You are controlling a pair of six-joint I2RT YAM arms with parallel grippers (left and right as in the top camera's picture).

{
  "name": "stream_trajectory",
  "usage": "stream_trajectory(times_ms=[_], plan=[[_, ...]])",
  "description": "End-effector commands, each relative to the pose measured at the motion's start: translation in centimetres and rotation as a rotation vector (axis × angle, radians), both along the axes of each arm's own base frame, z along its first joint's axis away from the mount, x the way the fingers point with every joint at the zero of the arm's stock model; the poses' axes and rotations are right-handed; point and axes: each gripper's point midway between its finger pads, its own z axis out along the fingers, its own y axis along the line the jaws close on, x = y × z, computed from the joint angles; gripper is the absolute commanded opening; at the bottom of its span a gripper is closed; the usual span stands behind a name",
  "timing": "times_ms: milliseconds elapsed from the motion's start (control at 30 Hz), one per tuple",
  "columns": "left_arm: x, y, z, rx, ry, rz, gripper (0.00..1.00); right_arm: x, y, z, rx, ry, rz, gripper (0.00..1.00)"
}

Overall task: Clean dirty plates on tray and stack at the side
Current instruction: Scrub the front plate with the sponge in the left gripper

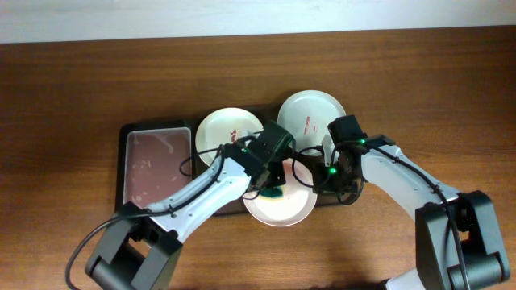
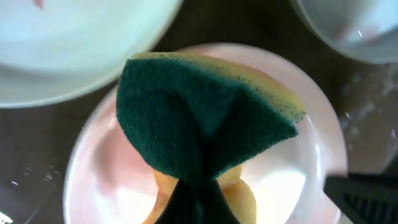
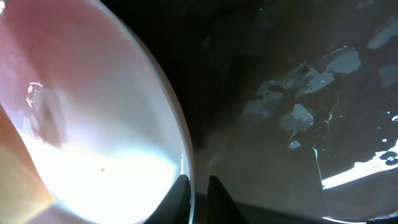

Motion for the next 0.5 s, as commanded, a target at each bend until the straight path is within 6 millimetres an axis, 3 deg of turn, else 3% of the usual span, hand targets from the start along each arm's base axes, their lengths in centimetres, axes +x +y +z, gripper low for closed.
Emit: stream_trajectory(times_ms=[0,267,333,467], plan=[[-0.8,-2.6,1.3,-0.085,0.005,0.007,0.00,-0.2,-0.3,-0.4,-0.019,0.009,-0.001,0.15],[-1.4,-5.5,-1.4,-0.189,0.078,0.045,0.00,-0.2,-0.2,-0.4,-0.019,0.037,-0.081,0.17],[-1.3,-5.1,-2.2,-0.163,0.076,0.063,0.00,-0.3,0.1,-0.2,0.002,0.081,-0.180,0.17],[-1.4,-2.6,-3.0,-0.044,0.064,0.100,0.00,-0.4,0.4,-0.1,0.016,0.097,-0.204,0.17]])
